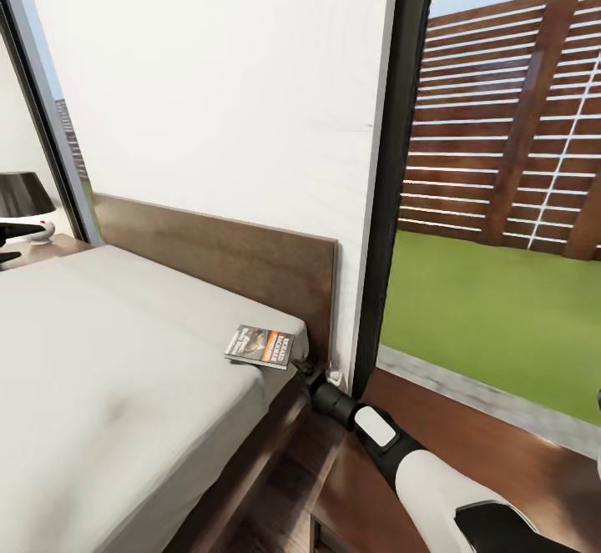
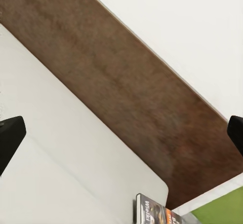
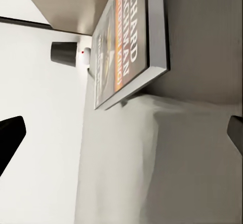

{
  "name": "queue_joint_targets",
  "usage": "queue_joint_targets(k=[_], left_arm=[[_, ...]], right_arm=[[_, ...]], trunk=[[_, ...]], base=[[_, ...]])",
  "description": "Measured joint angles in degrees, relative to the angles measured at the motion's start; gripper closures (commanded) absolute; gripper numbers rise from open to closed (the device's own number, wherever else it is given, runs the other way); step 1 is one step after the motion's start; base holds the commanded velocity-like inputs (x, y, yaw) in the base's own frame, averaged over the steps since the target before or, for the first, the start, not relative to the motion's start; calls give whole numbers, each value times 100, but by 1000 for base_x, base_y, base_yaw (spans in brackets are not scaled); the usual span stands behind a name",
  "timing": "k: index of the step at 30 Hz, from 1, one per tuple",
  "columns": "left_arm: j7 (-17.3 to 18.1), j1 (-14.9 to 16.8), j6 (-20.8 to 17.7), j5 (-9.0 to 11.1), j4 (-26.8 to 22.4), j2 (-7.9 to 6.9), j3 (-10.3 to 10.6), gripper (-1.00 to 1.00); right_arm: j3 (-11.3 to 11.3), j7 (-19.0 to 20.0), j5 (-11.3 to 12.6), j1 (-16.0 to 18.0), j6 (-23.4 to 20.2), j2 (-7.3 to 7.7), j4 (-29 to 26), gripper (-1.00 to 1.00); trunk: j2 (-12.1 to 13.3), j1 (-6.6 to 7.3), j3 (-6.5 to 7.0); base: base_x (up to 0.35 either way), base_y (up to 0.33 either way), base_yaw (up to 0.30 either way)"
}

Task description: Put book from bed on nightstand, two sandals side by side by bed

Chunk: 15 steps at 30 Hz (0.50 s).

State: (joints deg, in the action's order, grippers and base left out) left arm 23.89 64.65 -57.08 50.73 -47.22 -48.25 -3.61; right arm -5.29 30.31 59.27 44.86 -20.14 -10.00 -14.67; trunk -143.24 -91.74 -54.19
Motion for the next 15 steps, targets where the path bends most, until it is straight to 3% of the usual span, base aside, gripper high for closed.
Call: queue_joint_targets(k=[6,15], left_arm=[[-90,0,-10,6,-69,-1,-18,-100],[-299,0,-21,19,-293,-4,-23,-100]], right_arm=[[38,-282,22,0,84,0,57,-100],[43,-410,31,0,194,0,35,-100]], trunk=[[0,0,0],[0,0,0]], base=[[0,0,0],[0,0,0]])
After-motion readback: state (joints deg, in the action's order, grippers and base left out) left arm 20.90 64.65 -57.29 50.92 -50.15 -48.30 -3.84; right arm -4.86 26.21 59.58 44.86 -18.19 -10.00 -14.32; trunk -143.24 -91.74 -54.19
